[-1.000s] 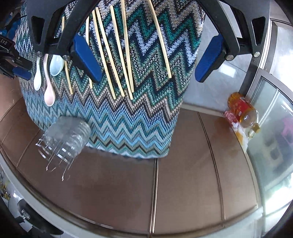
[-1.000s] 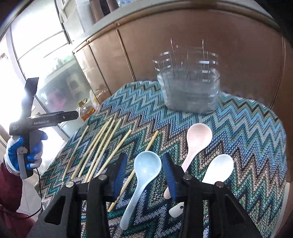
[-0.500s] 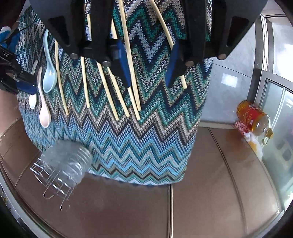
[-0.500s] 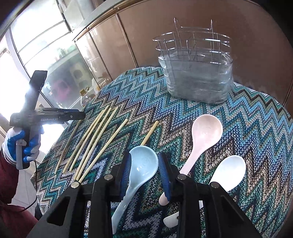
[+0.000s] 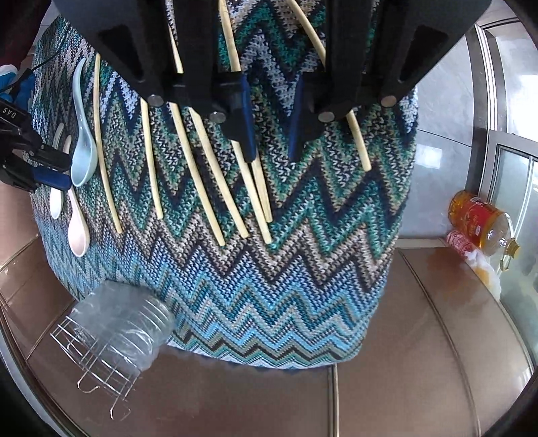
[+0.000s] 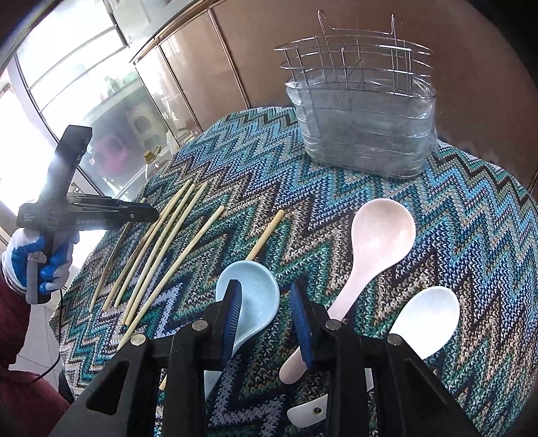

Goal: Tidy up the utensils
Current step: 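Grasp the light blue spoon with the right tool while the left tool grasps a chopstick, then carry spoon and chopstick into the wire holder and open both tools, then move both tools back down toward the remaining spoons and chopsticks, then grasp the white spoon with the right tool while the left tool grasps a chopstick, then lift spoon and chopstick into the wire holder and open both tools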

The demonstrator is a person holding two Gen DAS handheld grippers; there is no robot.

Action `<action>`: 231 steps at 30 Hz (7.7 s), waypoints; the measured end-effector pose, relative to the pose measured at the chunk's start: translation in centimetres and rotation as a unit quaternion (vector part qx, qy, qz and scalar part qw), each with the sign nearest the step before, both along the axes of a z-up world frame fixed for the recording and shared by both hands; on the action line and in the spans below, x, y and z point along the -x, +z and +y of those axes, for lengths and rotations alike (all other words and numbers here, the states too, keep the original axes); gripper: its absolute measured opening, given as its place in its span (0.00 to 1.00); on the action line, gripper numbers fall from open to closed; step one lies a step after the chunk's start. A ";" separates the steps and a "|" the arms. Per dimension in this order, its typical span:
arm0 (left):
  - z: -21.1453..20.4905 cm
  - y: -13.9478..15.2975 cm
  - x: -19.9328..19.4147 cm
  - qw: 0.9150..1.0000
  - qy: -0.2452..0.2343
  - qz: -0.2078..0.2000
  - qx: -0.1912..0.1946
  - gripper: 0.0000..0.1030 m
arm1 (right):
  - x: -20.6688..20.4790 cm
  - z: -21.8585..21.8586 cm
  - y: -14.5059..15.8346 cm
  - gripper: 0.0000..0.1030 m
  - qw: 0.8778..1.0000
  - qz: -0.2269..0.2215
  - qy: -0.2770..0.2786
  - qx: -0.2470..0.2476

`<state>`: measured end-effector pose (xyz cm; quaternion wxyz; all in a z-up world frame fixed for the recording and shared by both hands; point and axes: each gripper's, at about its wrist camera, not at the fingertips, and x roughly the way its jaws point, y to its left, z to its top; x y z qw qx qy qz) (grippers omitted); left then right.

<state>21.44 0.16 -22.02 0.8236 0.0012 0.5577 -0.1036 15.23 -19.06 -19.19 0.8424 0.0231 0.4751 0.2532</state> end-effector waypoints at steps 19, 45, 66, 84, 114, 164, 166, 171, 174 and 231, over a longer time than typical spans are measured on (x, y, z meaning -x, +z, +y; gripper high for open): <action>-0.3 -0.7 0.0 1.000 -0.010 0.016 0.008 0.18 | -0.5 0.2 -1.2 0.28 1.000 0.021 -0.004 0.000; 0.2 1.7 0.3 0.999 0.017 -0.037 0.033 0.05 | 0.2 0.1 0.8 0.06 1.000 0.003 -0.005 -0.003; 0.8 17.1 7.9 0.970 0.012 -0.220 0.102 0.05 | 8.1 0.9 14.8 0.06 0.984 -0.160 -0.078 0.006; -5.1 29.0 1.6 0.929 0.001 -0.343 0.135 0.05 | 1.6 -2.2 23.8 0.06 0.942 -0.275 -0.191 0.024; -14.7 18.6 -11.3 0.920 0.034 -0.381 0.081 0.09 | -10.4 -4.3 13.9 0.19 0.897 -0.322 -0.289 0.091; 1.0 15.8 5.6 0.977 0.055 -0.202 0.040 0.48 | 10.3 -5.0 15.8 0.29 0.949 -0.179 -0.259 0.011; 1.1 14.2 4.5 0.982 0.055 -0.174 0.044 0.48 | 9.7 -5.2 15.1 0.29 0.951 -0.169 -0.257 0.013; 1.1 9.7 2.1 0.992 0.056 -0.101 0.052 0.40 | 8.0 -6.2 12.1 0.29 0.957 -0.127 -0.260 0.013; 0.9 6.8 0.8 0.995 0.055 -0.058 0.056 0.37 | 6.9 -6.9 9.6 0.29 0.960 -0.092 -0.264 0.010; 0.0 5.3 -1.4 0.992 0.062 -0.047 0.103 0.04 | 3.6 -9.7 3.0 0.04 0.975 0.007 -0.222 -0.011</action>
